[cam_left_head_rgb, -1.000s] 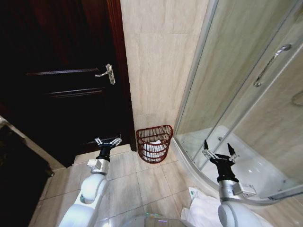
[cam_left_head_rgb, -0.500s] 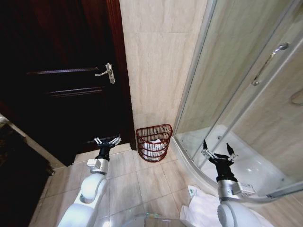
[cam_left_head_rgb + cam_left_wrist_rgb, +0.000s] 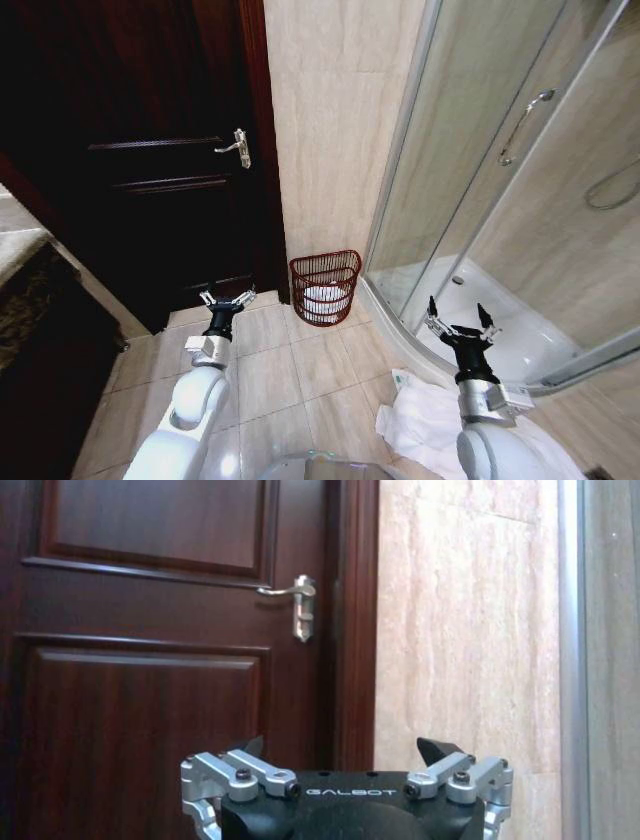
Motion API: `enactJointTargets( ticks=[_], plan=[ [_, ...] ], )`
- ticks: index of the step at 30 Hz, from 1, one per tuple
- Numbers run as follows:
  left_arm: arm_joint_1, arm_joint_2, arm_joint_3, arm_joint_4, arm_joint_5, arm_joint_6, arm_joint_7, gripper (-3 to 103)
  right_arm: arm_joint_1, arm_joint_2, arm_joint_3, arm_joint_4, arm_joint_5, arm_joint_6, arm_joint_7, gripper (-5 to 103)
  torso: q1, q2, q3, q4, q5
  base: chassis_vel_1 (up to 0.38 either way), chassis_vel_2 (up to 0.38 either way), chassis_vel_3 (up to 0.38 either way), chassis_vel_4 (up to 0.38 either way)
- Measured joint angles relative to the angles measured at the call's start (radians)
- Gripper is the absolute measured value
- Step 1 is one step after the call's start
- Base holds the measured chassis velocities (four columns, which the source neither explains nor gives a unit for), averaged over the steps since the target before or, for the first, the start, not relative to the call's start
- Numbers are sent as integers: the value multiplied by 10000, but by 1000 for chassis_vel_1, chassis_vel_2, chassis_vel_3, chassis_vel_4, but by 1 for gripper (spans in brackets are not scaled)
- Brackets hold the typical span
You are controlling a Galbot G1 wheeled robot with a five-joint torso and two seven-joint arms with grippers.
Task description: Discard the used towel into the hamper.
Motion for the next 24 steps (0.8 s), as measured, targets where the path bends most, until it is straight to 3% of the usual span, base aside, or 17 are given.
enactJointTargets(
  ticks=[24],
  plan=[
    [15,-96,402,177,385,-292,-55,100,-191,0,115,138,14,210,281,100,-4,-1,-1,-3,0,-92,-80,-78,-95]
  ],
)
